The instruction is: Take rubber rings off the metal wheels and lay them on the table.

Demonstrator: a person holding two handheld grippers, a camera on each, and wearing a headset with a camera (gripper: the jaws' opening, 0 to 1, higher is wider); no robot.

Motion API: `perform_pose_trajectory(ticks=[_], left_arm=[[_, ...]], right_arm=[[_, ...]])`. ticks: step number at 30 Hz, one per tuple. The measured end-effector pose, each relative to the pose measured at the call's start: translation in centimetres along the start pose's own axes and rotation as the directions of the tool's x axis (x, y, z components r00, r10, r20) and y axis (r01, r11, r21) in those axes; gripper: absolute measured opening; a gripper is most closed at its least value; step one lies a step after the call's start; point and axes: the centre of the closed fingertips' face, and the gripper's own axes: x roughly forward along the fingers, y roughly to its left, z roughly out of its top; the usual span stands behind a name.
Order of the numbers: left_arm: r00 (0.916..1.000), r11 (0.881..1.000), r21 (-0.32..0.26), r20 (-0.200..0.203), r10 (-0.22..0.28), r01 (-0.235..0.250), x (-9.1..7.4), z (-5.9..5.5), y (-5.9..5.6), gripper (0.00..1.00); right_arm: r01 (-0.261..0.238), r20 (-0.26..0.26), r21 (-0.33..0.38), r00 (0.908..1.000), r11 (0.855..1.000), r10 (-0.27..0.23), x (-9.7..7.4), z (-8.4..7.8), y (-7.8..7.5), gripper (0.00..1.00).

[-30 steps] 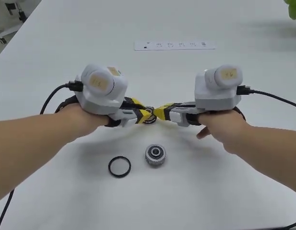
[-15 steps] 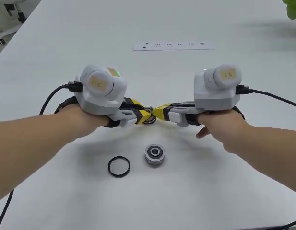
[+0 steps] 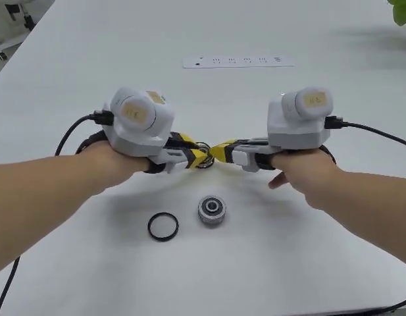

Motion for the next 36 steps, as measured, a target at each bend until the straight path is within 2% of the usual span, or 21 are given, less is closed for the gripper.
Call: perform_pose_trajectory(ticks=[6,9,15,24,31,36], left_arm=[[1.0000,1.000,0.019,-0.001,-0.009,0.009,-0.2,0.1,-0.2,0.15],[0.9995,0.999,0.027,0.004,-0.031,0.031,-0.4,0.2,-0.5,0.19],[0.9981,0.996,0.063,0.023,-0.057,0.056,-1.5,0.8,-1.1,0.20],[0.9937,0.997,0.054,0.093,-0.063,0.058,-3.6,2.3,-1.2,0.28],[0.9890,0.998,0.040,0.137,-0.055,0.050,-5.5,2.9,-1.2,0.36],[0.9867,0.999,0.022,0.154,-0.052,0.049,-6.8,2.8,-1.2,0.44]], right_arm=[[-0.004,0.008,0.026,1.0000,1.000,0.004,-0.1,0.0,0.1,0.00],[-0.007,0.012,0.029,0.9999,1.000,0.006,-0.3,0.0,0.1,0.00],[-0.012,0.028,0.041,0.9996,0.999,0.011,-0.5,0.4,0.2,0.00],[-0.034,0.045,0.055,0.9985,0.998,0.031,-0.8,1.3,1.0,0.00],[-0.058,0.054,0.059,0.9970,0.997,0.055,-1.1,1.9,1.9,0.00],[-0.071,0.037,0.051,0.9969,0.996,0.069,-1.0,1.8,2.6,0.00]])
